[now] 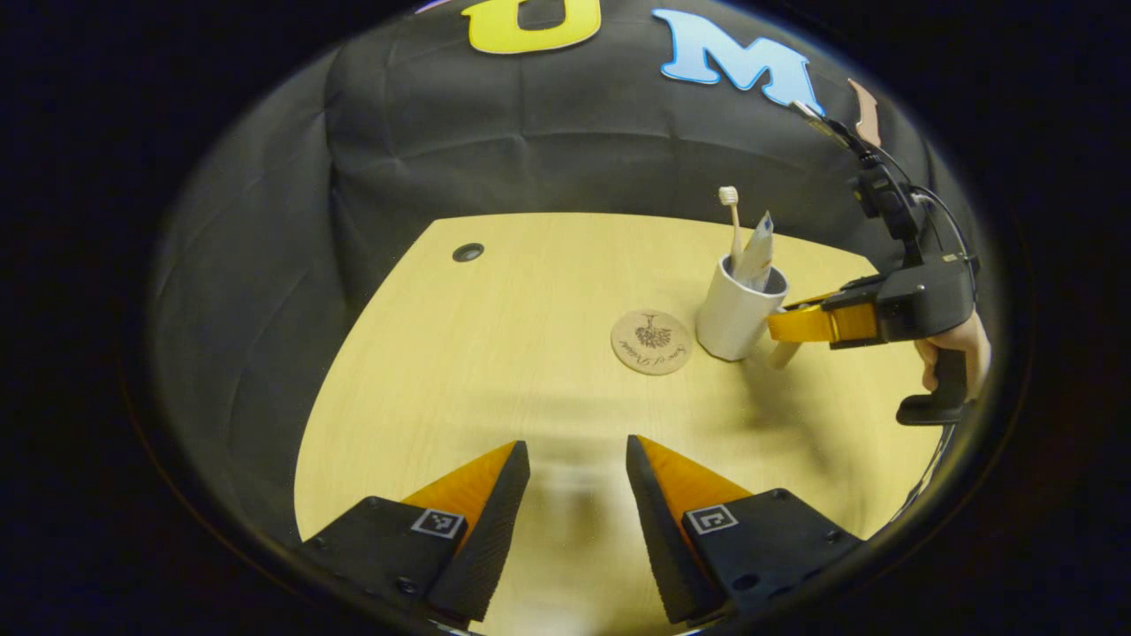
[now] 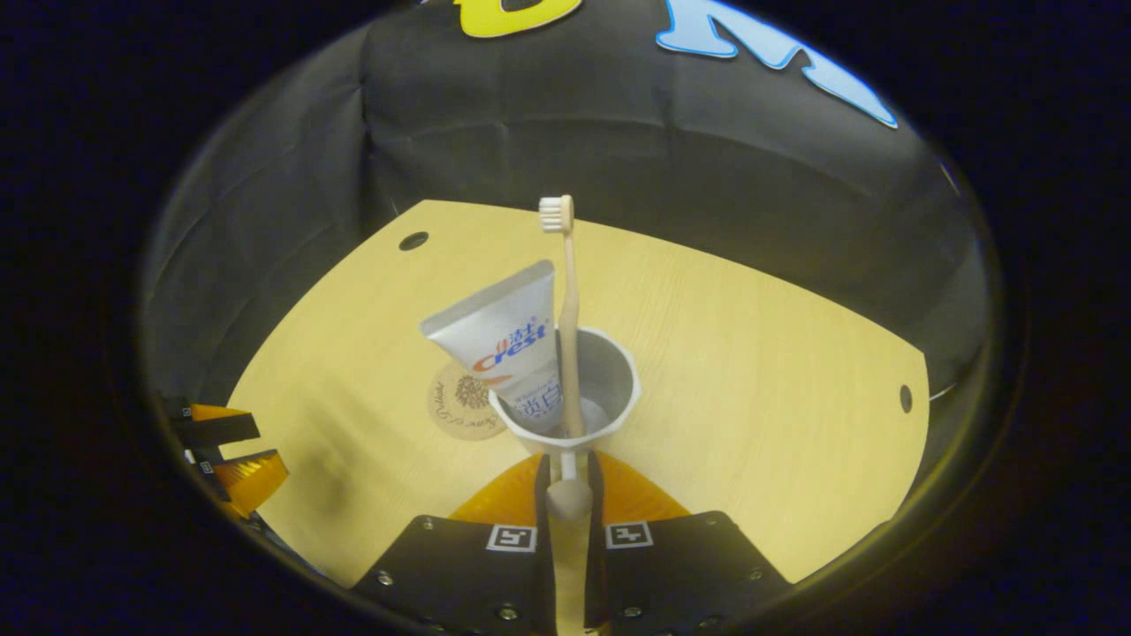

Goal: Put the toothbrush and toothpaste on the desktop into the cup, then pick up the cup and place it on the coaster on the desktop.

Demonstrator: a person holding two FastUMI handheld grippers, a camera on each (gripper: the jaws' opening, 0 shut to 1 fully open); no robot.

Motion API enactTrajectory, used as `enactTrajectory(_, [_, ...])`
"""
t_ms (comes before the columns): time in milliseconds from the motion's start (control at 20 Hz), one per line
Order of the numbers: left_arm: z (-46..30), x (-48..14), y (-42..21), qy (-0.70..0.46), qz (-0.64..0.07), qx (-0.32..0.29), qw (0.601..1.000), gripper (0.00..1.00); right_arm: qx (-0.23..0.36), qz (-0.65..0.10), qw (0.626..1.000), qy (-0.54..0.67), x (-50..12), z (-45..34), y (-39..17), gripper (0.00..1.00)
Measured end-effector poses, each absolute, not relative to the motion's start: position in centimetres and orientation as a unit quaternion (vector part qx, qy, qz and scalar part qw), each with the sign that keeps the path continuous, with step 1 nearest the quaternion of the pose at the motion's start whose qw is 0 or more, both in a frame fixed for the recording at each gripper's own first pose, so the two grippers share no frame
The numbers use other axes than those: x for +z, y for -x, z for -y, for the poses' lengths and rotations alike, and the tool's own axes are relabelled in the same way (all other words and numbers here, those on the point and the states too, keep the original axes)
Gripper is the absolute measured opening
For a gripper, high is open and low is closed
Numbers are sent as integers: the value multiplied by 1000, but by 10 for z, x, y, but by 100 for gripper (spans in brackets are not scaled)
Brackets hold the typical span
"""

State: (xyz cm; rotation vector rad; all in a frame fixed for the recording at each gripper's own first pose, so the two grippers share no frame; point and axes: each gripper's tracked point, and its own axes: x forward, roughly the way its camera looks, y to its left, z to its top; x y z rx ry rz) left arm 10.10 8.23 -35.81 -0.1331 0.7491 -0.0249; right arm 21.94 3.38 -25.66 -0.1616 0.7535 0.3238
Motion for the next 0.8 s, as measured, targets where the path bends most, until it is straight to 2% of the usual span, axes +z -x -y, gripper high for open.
enactTrajectory(350, [-93, -361, -109, 54, -366, -5, 929, 76, 120, -312, 941, 61, -265, -36, -208, 13])
enactTrajectory(400, [-94, -362, -110, 53, -367, -4, 929, 76, 118, -306, 943, 61, -265, -35, -208, 10])
enactTrajectory(450, [-94, -365, -108, 53, -368, -3, 928, 76, 115, -296, 946, 60, -260, -34, -210, 13])
enactTrajectory(600, [-91, -371, -100, 54, -367, -2, 928, 76, 111, -284, 951, 54, -249, -34, -217, 13])
enactTrajectory(650, [-92, -372, -96, 54, -367, -2, 929, 76, 104, -278, 954, 49, -244, -35, -221, 7])
enactTrajectory(800, [-90, -369, -92, 57, -366, -2, 929, 76, 102, -265, 958, 43, -245, -39, -225, 7])
